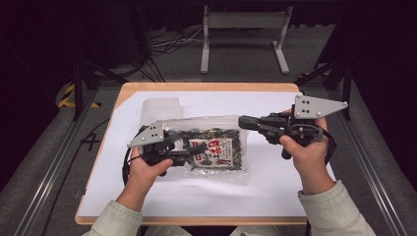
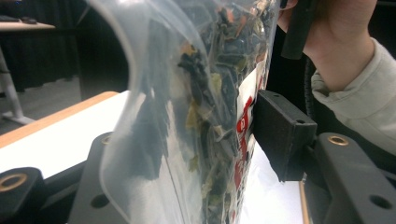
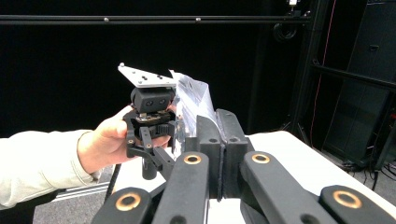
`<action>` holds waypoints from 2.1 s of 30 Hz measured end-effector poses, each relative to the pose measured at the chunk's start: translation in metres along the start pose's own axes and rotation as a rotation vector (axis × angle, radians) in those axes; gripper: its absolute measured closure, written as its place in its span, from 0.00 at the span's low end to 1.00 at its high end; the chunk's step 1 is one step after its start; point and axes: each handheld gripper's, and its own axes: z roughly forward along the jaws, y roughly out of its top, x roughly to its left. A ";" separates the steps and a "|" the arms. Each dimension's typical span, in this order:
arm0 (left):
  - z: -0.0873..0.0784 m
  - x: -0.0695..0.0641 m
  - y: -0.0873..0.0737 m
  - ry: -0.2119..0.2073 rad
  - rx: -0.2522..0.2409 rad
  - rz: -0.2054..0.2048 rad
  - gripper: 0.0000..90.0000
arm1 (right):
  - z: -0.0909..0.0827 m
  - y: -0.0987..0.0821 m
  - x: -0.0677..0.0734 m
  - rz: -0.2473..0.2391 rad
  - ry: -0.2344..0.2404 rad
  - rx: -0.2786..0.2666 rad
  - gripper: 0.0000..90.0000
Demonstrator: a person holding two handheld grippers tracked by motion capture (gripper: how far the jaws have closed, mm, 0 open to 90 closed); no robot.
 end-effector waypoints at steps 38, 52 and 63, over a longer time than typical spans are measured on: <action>0.001 -0.007 0.010 -0.073 0.058 -0.011 0.80 | -0.015 -0.009 -0.010 -0.025 -0.144 0.024 0.81; -0.006 0.004 0.034 -0.007 0.036 0.009 0.80 | -0.051 -0.028 -0.020 0.031 -0.251 0.046 0.80; -0.013 0.018 0.049 0.048 0.014 -0.002 0.80 | -0.069 -0.048 -0.024 0.062 -0.309 0.088 0.79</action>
